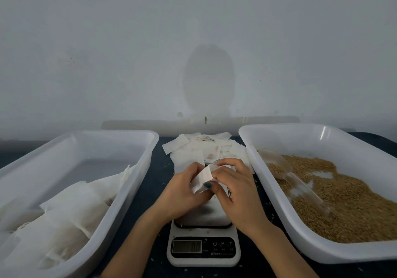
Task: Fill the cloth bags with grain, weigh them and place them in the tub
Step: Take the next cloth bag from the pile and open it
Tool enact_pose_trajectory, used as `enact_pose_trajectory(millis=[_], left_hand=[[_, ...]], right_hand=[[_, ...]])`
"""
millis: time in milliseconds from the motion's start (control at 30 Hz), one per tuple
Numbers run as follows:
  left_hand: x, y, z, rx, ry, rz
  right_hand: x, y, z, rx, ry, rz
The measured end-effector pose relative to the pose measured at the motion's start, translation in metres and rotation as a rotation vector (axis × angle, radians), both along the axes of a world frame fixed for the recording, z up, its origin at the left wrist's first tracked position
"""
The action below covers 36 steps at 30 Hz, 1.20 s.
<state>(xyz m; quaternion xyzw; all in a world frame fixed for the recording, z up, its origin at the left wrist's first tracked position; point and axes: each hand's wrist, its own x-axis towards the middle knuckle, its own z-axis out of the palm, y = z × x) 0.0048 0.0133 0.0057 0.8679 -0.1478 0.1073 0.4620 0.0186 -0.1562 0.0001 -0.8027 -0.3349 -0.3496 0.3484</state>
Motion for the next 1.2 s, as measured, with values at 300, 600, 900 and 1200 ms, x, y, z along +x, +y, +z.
enact_pose_trajectory(millis=[300, 600, 900, 1200], left_hand=[[-0.001, -0.003, 0.001, 0.007, 0.001, 0.007], [0.000, -0.003, 0.001, 0.000, -0.001, -0.008], [0.002, 0.000, -0.002, -0.056, -0.017, -0.060], [0.007, 0.007, -0.006, 0.042, -0.087, 0.019]], right_hand=[[-0.002, 0.002, 0.001, 0.014, -0.045, 0.020], [0.000, 0.002, -0.001, -0.040, -0.092, -0.009], [-0.005, 0.003, 0.001, -0.066, -0.005, 0.035], [-0.010, 0.007, 0.000, 0.108, -0.026, -0.044]])
